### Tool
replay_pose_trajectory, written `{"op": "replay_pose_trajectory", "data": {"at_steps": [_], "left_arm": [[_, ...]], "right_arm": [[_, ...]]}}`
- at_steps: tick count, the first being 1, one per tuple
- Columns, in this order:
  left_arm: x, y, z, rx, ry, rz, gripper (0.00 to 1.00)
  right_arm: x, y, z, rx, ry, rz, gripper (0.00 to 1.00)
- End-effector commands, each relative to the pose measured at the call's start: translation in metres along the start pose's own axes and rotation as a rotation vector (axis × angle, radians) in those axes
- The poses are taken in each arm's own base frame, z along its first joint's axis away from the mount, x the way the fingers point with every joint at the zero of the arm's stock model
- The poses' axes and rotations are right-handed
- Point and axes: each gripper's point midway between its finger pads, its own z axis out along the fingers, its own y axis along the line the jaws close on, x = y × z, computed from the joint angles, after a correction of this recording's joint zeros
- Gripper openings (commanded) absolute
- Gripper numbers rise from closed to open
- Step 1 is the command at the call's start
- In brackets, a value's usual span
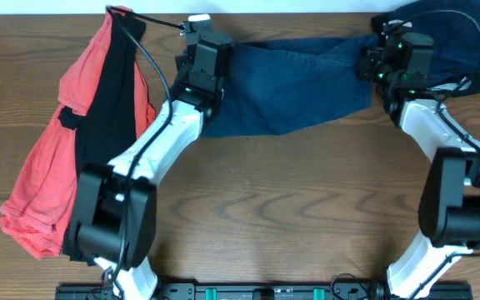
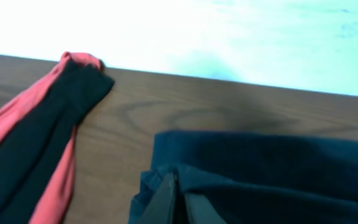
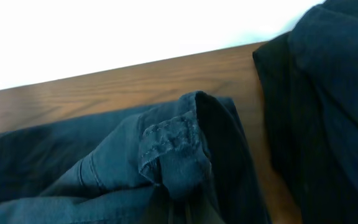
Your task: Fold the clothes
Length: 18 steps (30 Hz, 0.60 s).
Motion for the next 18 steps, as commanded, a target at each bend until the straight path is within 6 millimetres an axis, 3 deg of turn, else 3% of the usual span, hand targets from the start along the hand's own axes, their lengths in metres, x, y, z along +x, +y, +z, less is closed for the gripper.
{"op": "replay_pose_trajectory", "data": {"at_steps": [1, 2, 5, 10, 15, 17, 18], "left_arm": [[0.011, 0.001, 0.021, -0.027, 0.000, 0.001, 0.06], [0.017, 0.000, 0.028, -0.030, 0.004, 0.002, 0.06], [0.035, 0.001, 0.045, -0.041, 0.019, 0.008, 0.06], [0.052, 0.008, 0.064, -0.062, 0.035, 0.007, 0.06], [0.051, 0.021, 0.071, -0.084, 0.031, -0.008, 0.07], [0.048, 0.026, 0.073, -0.092, 0.025, -0.018, 0.31], [0.047, 0.029, 0.073, -0.095, 0.023, -0.020, 0.45]], "right_arm": [[0.007, 0.005, 0.015, -0.007, -0.004, -0.028, 0.01], [0.011, 0.006, 0.019, -0.011, -0.003, -0.031, 0.03], [0.019, 0.010, 0.029, -0.022, -0.005, -0.038, 0.28], [0.022, 0.010, 0.039, 0.009, -0.033, -0.052, 0.32], [0.016, 0.004, 0.046, 0.071, -0.100, -0.062, 0.18], [0.011, 0.005, 0.049, 0.069, -0.135, -0.065, 0.19], [0.009, 0.005, 0.050, 0.067, -0.147, -0.067, 0.25]]}}
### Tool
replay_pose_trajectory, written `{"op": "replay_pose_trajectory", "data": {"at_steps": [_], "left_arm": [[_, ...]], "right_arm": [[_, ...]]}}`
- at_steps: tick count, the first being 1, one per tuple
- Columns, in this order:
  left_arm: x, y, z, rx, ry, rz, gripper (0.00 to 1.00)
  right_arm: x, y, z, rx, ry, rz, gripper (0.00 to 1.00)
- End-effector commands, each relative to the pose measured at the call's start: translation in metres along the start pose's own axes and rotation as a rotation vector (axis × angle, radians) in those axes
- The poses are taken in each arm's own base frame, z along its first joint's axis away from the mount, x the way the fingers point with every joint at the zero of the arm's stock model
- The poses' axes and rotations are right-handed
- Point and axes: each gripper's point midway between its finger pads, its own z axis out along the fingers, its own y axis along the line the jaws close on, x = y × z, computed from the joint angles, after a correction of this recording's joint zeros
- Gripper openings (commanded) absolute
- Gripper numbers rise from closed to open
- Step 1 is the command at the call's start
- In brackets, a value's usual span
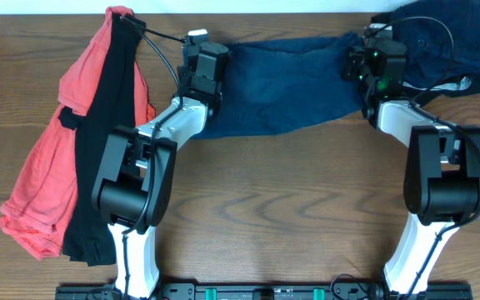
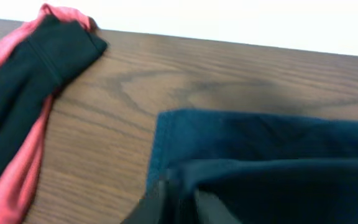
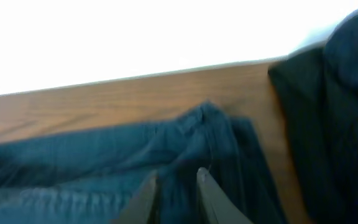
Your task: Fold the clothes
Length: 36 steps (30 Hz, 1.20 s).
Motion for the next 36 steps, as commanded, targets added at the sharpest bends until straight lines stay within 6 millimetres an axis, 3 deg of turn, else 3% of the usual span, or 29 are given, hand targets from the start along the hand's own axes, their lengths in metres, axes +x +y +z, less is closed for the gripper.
{"op": "replay_pose_trajectory", "data": {"at_steps": [1, 2, 3, 7, 10, 13, 20, 24, 31, 36], "left_arm": [[-0.012, 0.013, 0.005, -0.031, -0.023, -0.024, 0.66], [-0.012, 0.015, 0.006, -0.034, -0.023, -0.026, 0.91], [-0.012, 0.016, 0.006, -0.036, -0.022, -0.027, 0.98], [-0.006, 0.016, 0.004, -0.034, 0.012, -0.006, 0.98], [0.006, 0.009, -0.004, 0.025, 0.094, 0.025, 0.98], [0.020, 0.001, -0.016, 0.104, 0.186, 0.062, 0.98], [0.037, -0.025, -0.029, 0.284, 0.280, 0.107, 0.98], [0.040, -0.025, -0.028, 0.284, 0.284, 0.108, 0.98], [0.053, -0.028, -0.018, 0.282, 0.296, 0.112, 0.98], [0.069, -0.031, -0.008, 0.291, 0.315, 0.115, 0.98]], "right_arm": [[-0.001, -0.003, 0.008, 0.038, -0.033, -0.012, 0.28], [-0.004, -0.002, 0.008, 0.035, -0.044, -0.013, 0.31], [-0.006, -0.001, 0.008, 0.032, -0.055, -0.014, 0.34], [-0.008, 0.008, 0.008, -0.018, -0.060, -0.021, 0.66], [-0.001, 0.038, 0.005, -0.188, -0.028, -0.108, 0.74], [0.008, 0.060, 0.002, -0.276, -0.004, -0.161, 0.77], [0.030, 0.093, 0.005, -0.258, 0.021, -0.338, 0.78], [0.050, 0.119, 0.008, -0.281, 0.029, -0.409, 0.77], [0.092, 0.145, 0.020, -0.325, 0.042, -0.433, 0.68], [0.103, 0.152, 0.028, -0.318, -0.009, -0.443, 0.69]]}}
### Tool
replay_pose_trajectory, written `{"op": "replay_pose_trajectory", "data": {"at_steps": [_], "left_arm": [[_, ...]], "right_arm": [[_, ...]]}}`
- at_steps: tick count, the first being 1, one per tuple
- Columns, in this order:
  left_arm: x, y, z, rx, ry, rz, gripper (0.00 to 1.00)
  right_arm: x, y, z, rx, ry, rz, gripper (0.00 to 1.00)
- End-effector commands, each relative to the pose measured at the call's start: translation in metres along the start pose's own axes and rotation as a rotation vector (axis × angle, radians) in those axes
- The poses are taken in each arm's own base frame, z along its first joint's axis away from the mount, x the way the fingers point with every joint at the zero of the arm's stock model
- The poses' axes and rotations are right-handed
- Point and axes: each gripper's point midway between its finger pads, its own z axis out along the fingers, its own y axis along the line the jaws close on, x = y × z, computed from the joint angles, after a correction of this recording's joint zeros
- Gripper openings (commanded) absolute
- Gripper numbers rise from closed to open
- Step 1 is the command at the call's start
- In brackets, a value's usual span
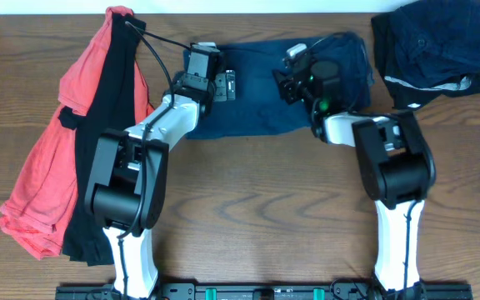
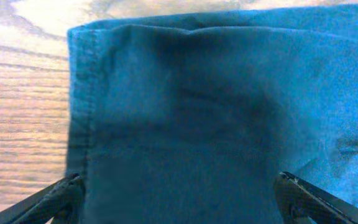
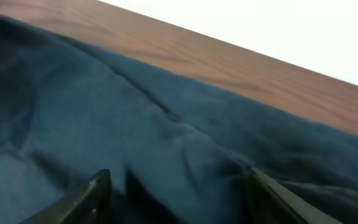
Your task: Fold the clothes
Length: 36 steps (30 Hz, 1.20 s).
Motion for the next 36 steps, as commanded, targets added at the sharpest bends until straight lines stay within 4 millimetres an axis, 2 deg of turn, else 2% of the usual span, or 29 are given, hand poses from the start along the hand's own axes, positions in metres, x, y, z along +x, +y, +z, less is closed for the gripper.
{"op": "replay_pose_trajectory", "data": {"at_steps": [1, 11, 18, 19, 20, 21, 29, 32, 36], "left_arm": [[0.014, -0.001, 0.017, 0.007, 0.036, 0.018, 0.98], [0.046, 0.004, 0.040, -0.012, 0.106, 0.027, 0.98], [0.054, 0.006, 0.046, -0.019, 0.125, 0.028, 0.98], [0.054, 0.006, 0.046, -0.019, 0.125, 0.028, 0.98], [0.054, 0.006, 0.046, -0.019, 0.126, 0.028, 0.98], [0.055, 0.007, 0.046, -0.019, 0.127, 0.028, 0.98], [0.059, 0.016, 0.046, -0.047, 0.150, 0.036, 0.98], [0.061, 0.026, 0.045, -0.061, 0.168, 0.024, 0.98], [0.054, 0.041, 0.034, -0.081, 0.176, 0.002, 0.98]], "right_arm": [[0.007, 0.003, 0.009, 0.042, -0.007, -0.026, 0.70], [-0.001, -0.038, 0.004, 0.178, -0.036, 0.008, 0.80], [-0.012, -0.073, 0.000, 0.232, -0.070, 0.077, 0.85], [-0.012, -0.079, -0.001, 0.240, -0.072, 0.079, 0.88], [-0.013, -0.084, -0.002, 0.248, -0.074, 0.082, 0.98], [-0.012, -0.090, -0.004, 0.257, -0.073, 0.085, 0.99], [0.000, -0.139, -0.021, 0.329, -0.038, 0.218, 0.99], [-0.010, -0.141, -0.029, 0.300, -0.026, 0.228, 0.99], [-0.048, -0.138, -0.053, 0.288, 0.004, 0.195, 0.99]]}}
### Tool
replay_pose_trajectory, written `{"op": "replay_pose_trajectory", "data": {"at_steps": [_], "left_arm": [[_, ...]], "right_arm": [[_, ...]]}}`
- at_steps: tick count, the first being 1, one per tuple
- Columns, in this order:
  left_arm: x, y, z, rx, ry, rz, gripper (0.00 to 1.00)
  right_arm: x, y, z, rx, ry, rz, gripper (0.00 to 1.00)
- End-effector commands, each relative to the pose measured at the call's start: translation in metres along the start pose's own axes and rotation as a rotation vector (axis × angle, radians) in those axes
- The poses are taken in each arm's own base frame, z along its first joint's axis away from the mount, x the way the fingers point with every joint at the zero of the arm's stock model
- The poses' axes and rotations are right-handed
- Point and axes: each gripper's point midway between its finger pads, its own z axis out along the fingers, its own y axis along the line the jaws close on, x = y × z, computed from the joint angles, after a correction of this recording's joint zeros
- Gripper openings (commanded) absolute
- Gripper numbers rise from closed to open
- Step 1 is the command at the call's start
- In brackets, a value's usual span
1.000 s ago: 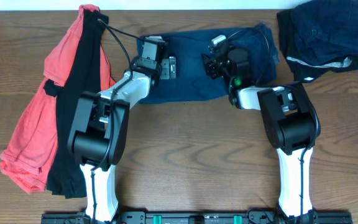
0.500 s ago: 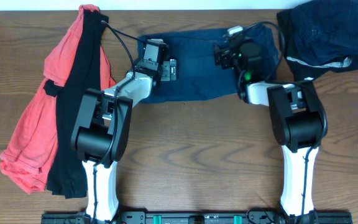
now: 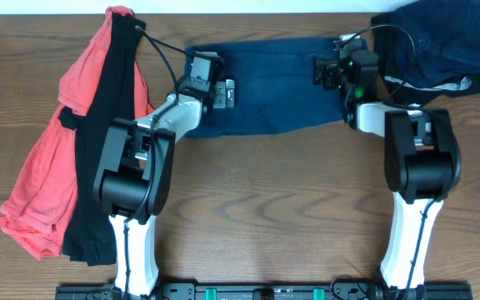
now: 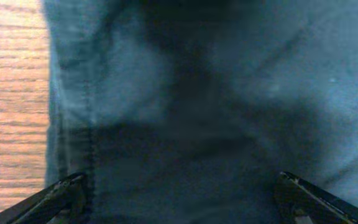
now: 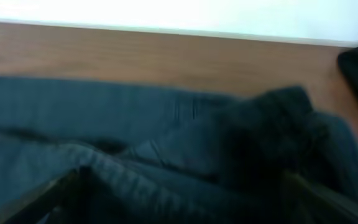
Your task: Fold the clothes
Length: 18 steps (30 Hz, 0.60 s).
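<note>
A dark blue garment [image 3: 277, 87] lies flat along the far middle of the table. My left gripper [image 3: 205, 71] hovers over its left end and is open. In the left wrist view the left gripper [image 4: 182, 199] has its fingers [image 4: 61, 193] spread wide over the blue garment [image 4: 185, 93], near a stitched seam. My right gripper [image 3: 333, 71] is over the garment's bunched right end, also open. The right wrist view is blurred: the right gripper [image 5: 185, 199] is spread over rumpled blue garment [image 5: 166, 143]. Nothing is held by either.
A heap of red and black clothes [image 3: 73, 142] runs down the left side. A dark navy garment [image 3: 427, 42] is bunched at the far right corner. The table's far edge [image 3: 248, 12] is just behind the blue garment.
My right gripper has moved from over the garment's middle to its right end. The left gripper stays open over the left end, shifted slightly along the seam. The garment lies much the same.
At first both grippers were shut on the blue garment's two ends, holding it stretched along the far edge. Shortly after, they still held it, lower. Later both were open above the garment lying on the table. Now the right one is back at the right end.
</note>
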Motion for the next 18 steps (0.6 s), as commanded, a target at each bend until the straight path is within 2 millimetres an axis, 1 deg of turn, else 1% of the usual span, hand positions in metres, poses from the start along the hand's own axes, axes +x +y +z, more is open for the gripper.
{"op": "replay_pose_trajectory", "data": {"at_steps": [1, 3, 5, 7, 8, 10, 11, 14, 18], "left_arm": [[0.018, 0.033, 0.002, -0.052, 0.079, -0.037, 0.98], [0.012, 0.042, -0.009, -0.060, 0.079, -0.043, 0.98], [0.005, 0.050, -0.023, -0.068, 0.078, -0.058, 0.98], [0.001, 0.054, -0.036, -0.049, 0.086, -0.053, 0.98], [0.000, 0.054, -0.043, -0.027, 0.094, -0.054, 0.98], [-0.003, 0.052, -0.055, 0.018, 0.105, -0.067, 0.98], [-0.004, 0.048, -0.062, 0.056, 0.110, -0.066, 0.98], [-0.007, 0.028, -0.077, 0.189, 0.113, -0.016, 0.98], [-0.005, 0.005, -0.082, 0.327, 0.114, 0.063, 0.98]], "right_arm": [[-0.077, -0.001, -0.039, 0.002, -0.093, -0.032, 0.99], [-0.097, 0.001, -0.058, 0.003, -0.098, -0.067, 0.99], [-0.113, 0.003, -0.074, 0.005, -0.101, -0.103, 0.99], [-0.122, 0.003, -0.087, 0.007, -0.094, -0.136, 0.99], [-0.123, 0.003, -0.092, 0.008, -0.085, -0.145, 0.99], [-0.120, 0.001, -0.097, 0.010, -0.058, -0.146, 0.99], [-0.116, 0.000, -0.097, 0.007, -0.040, -0.143, 0.99], [-0.100, 0.004, -0.096, -0.045, 0.018, -0.132, 0.99], [-0.079, 0.017, -0.099, -0.141, 0.095, -0.113, 0.99]]}}
